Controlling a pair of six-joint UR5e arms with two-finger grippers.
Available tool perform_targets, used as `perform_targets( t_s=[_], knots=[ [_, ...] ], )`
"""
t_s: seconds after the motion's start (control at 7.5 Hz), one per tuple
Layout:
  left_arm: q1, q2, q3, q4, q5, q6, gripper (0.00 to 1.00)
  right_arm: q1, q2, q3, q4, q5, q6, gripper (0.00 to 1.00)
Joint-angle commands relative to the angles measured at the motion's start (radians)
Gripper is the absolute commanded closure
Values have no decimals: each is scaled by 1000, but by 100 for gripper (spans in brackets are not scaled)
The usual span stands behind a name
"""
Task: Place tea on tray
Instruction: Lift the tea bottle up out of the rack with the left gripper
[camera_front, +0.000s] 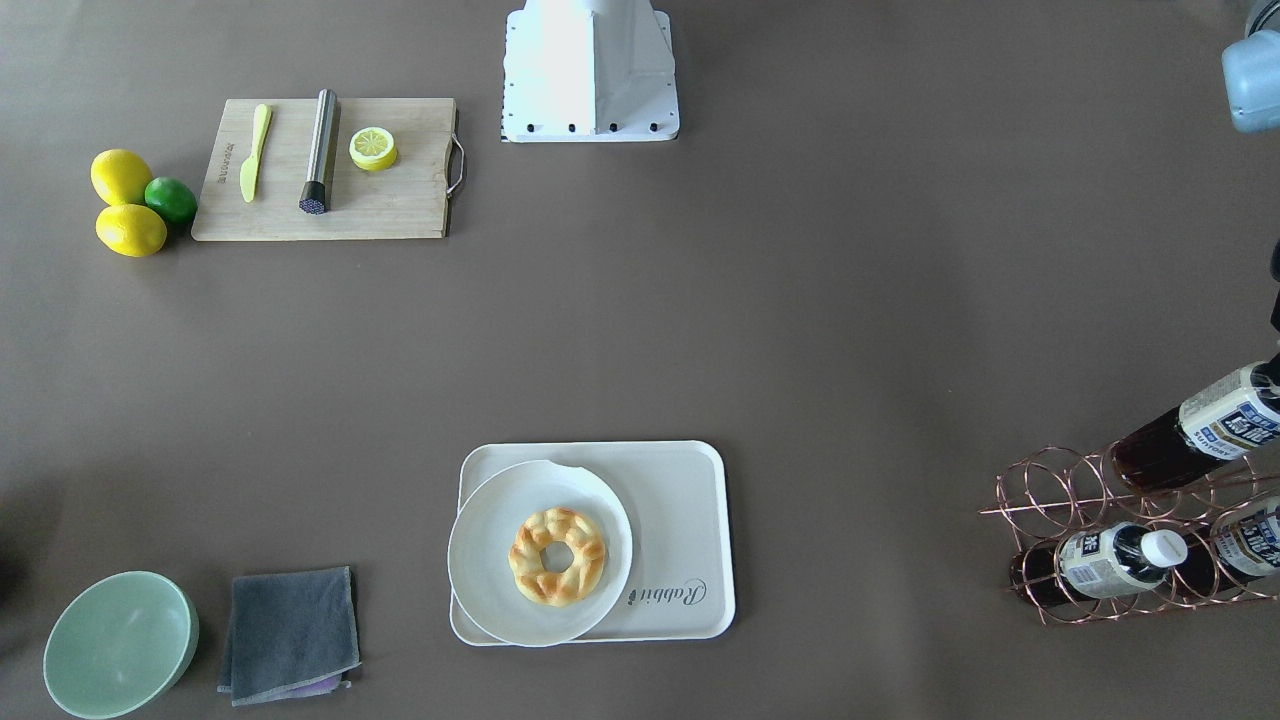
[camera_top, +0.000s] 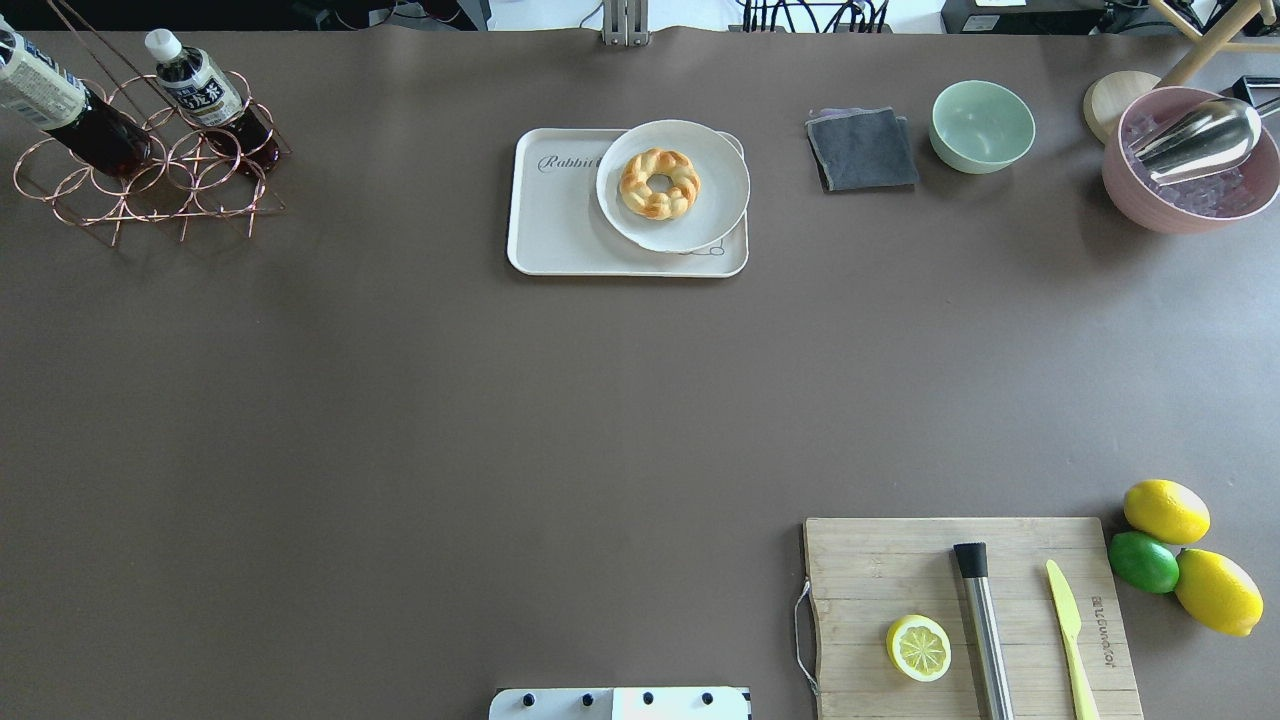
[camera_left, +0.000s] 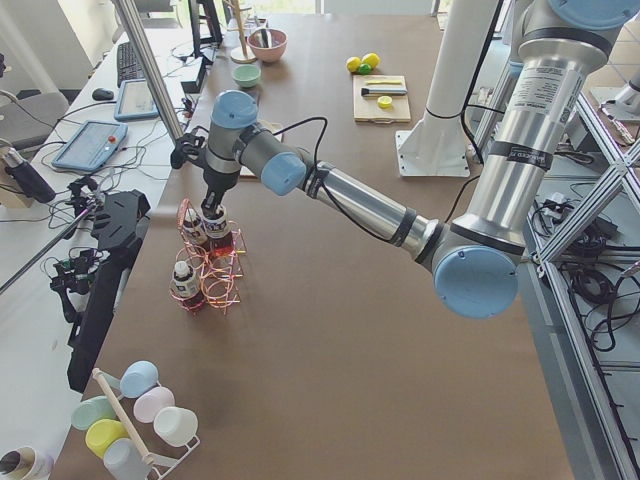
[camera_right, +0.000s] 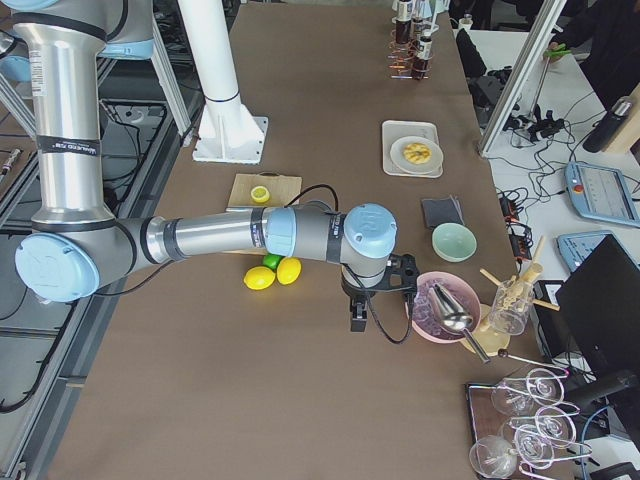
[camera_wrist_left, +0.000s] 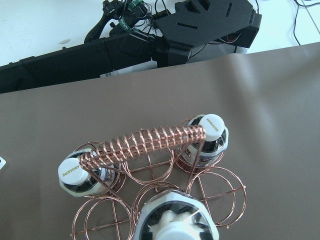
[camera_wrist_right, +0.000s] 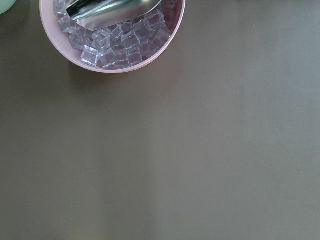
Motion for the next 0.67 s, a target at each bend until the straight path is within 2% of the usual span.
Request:
perform_targets(
  t_s=[0.0,0.27,0.53],
  knots=[
    [-29,-3,-121,115,0,7,100,5,-11,2,0,0,-6,0],
    [-32,-48,-164,220,6,-61,100,6,-23,9,0,-2,-6,0],
    [84,-113,-253,358,37,-178,100,6,-31,14,0,-5,-5,0]
  ],
)
